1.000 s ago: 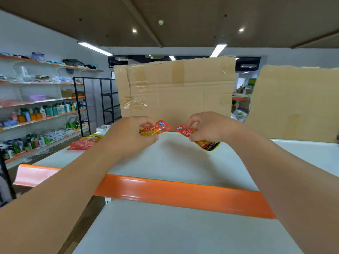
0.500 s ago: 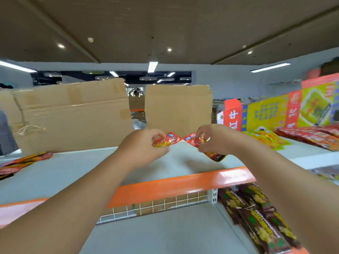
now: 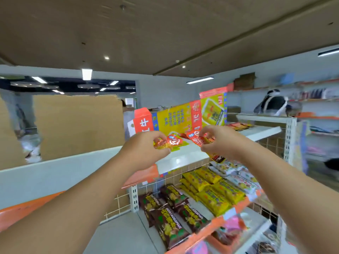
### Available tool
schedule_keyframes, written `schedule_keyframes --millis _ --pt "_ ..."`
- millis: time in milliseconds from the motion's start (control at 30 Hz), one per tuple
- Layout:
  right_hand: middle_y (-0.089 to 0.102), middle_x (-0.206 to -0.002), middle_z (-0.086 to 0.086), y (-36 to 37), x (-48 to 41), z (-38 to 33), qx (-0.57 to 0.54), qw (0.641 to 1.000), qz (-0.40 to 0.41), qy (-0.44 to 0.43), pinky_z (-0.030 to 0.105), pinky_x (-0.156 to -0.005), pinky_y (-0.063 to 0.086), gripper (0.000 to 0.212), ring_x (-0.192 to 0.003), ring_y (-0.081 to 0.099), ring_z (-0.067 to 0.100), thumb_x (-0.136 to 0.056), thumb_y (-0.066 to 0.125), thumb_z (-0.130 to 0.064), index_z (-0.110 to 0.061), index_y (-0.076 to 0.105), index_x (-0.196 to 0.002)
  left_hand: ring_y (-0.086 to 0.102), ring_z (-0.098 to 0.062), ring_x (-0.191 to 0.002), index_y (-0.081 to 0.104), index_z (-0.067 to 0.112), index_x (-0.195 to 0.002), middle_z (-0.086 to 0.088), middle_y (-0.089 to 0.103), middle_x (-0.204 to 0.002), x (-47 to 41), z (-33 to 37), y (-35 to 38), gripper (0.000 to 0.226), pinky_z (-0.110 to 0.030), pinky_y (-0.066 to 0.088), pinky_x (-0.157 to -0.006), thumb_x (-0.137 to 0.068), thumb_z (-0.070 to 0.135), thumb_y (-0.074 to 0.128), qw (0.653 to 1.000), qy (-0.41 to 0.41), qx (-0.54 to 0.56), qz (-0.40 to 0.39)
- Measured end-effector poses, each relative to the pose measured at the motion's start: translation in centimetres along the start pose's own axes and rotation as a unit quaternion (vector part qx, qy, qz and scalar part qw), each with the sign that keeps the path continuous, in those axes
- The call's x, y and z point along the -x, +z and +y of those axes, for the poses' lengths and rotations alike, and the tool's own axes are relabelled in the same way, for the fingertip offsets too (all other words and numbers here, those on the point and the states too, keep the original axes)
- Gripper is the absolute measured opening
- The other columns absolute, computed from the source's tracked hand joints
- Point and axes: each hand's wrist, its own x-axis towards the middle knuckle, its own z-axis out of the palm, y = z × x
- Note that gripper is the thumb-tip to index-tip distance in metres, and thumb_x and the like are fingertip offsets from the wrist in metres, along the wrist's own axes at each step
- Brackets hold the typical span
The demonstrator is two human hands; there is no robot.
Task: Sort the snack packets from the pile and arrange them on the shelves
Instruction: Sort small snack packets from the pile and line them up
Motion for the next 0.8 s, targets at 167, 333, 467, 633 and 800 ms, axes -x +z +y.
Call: schedule_keyframes --millis 167,333,467,633,800 --pt "0.061 -0.121 -0.006 -4.4 2.7 7.6 0.029 0.998 0.028 0.056 0.031 -0.067 0.054 0.042 -0.083 0.064 0.012 -0.082 0.073 -0.040 -0.041 0.059 -0.122 0.062 -0.010 -0.092 0.065 0.046 -0.115 0.015 0.063 -0.117 -3.2 6.5 5.2 0.035 -0.031 0.051 -0.076 -0.083 0.059 0.072 0.998 0.019 0.057 -0.025" --pt "0.058 -0.129 -0.006 -7.5 4.1 12.8 0.033 0.994 0.037 0.100 0.034 -0.073 0.057 0.041 -0.089 0.064 0.012 -0.085 0.072 -0.039 -0.041 0.057 -0.123 0.062 -0.012 -0.095 0.065 0.048 -0.116 0.013 0.065 -0.119 -5.8 11.4 9.4 0.038 -0.031 0.049 -0.078 -0.081 0.061 0.072 0.994 0.033 0.100 -0.029" --pt "0.058 -0.126 -0.003 -8.0 4.3 15.5 0.053 0.991 0.030 0.119 0.032 -0.066 0.053 0.041 -0.080 0.063 0.010 -0.088 0.071 -0.039 -0.038 0.056 -0.126 0.061 -0.015 -0.101 0.064 0.048 -0.119 0.012 0.065 -0.120 -7.1 13.7 11.7 0.040 -0.035 0.053 -0.086 -0.082 0.059 0.072 0.993 0.047 0.095 -0.047" --pt "0.058 -0.130 -0.003 -8.1 2.1 18.1 0.056 0.989 0.051 0.128 0.040 -0.079 0.059 0.043 -0.088 0.064 0.014 -0.087 0.073 -0.038 -0.038 0.057 -0.127 0.061 -0.015 -0.107 0.063 0.048 -0.121 0.011 0.064 -0.125 -10.8 14.6 13.4 0.041 -0.037 0.053 -0.091 -0.082 0.058 0.073 0.990 0.057 0.118 -0.046" --pt "0.058 -0.130 -0.009 -8.3 -1.7 20.8 0.086 0.985 0.053 0.139 0.037 -0.073 0.058 0.042 -0.085 0.067 0.012 -0.087 0.071 -0.040 -0.040 0.056 -0.126 0.065 -0.012 -0.093 0.063 0.046 -0.124 0.011 0.062 -0.126 -15.7 15.1 15.4 0.042 -0.033 0.057 -0.074 -0.084 0.057 0.071 0.989 0.067 0.119 -0.047"
